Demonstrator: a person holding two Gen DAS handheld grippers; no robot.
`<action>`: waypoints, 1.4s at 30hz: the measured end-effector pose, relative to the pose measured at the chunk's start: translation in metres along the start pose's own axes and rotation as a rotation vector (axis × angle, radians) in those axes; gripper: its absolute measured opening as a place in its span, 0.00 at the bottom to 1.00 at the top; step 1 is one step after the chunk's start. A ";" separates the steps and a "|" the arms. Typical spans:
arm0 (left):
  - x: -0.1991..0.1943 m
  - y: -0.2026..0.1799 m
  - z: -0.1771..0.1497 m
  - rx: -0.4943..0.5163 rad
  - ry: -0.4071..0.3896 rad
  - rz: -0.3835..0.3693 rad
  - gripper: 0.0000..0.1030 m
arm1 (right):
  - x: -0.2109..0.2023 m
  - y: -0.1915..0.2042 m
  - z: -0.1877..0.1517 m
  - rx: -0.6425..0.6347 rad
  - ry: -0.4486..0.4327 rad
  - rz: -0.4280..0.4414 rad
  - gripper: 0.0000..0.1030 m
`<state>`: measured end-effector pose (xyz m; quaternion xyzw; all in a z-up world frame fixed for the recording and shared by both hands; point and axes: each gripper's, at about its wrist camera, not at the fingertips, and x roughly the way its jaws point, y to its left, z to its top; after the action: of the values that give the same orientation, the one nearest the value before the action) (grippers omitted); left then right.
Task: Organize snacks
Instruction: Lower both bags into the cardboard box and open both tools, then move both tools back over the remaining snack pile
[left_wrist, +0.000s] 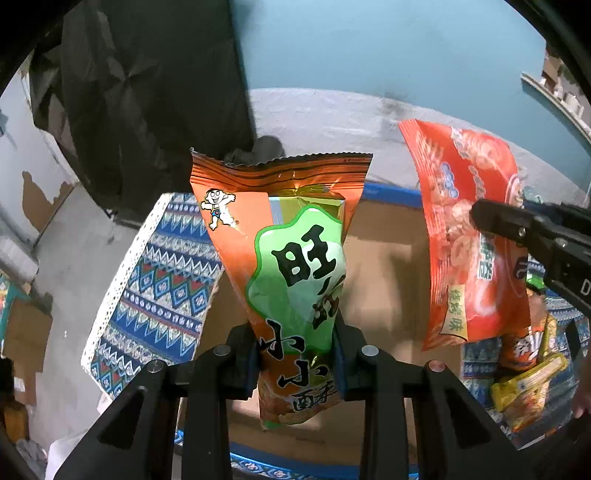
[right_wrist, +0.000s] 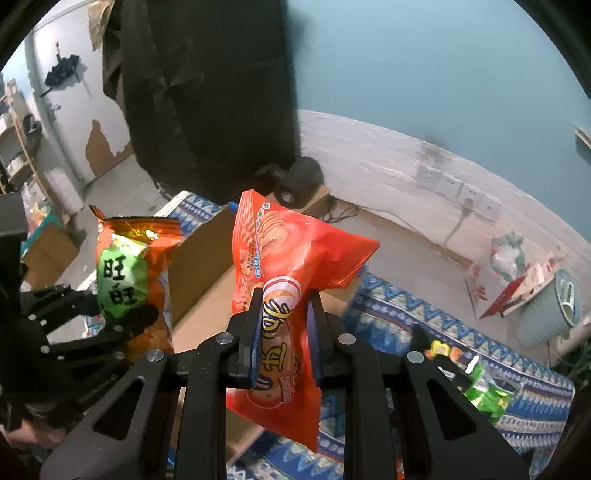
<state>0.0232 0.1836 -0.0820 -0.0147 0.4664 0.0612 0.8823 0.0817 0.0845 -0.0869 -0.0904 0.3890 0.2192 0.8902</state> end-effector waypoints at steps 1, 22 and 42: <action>0.004 0.003 -0.002 -0.001 0.015 0.003 0.30 | 0.003 0.005 0.000 -0.005 0.005 0.005 0.18; 0.016 0.023 -0.004 -0.023 0.076 0.108 0.67 | 0.064 0.025 -0.005 0.012 0.125 0.087 0.18; 0.005 -0.014 0.000 0.036 0.046 0.054 0.67 | 0.039 -0.011 -0.012 0.105 0.107 0.052 0.67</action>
<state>0.0280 0.1698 -0.0868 0.0125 0.4878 0.0761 0.8695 0.1024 0.0829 -0.1241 -0.0449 0.4491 0.2166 0.8657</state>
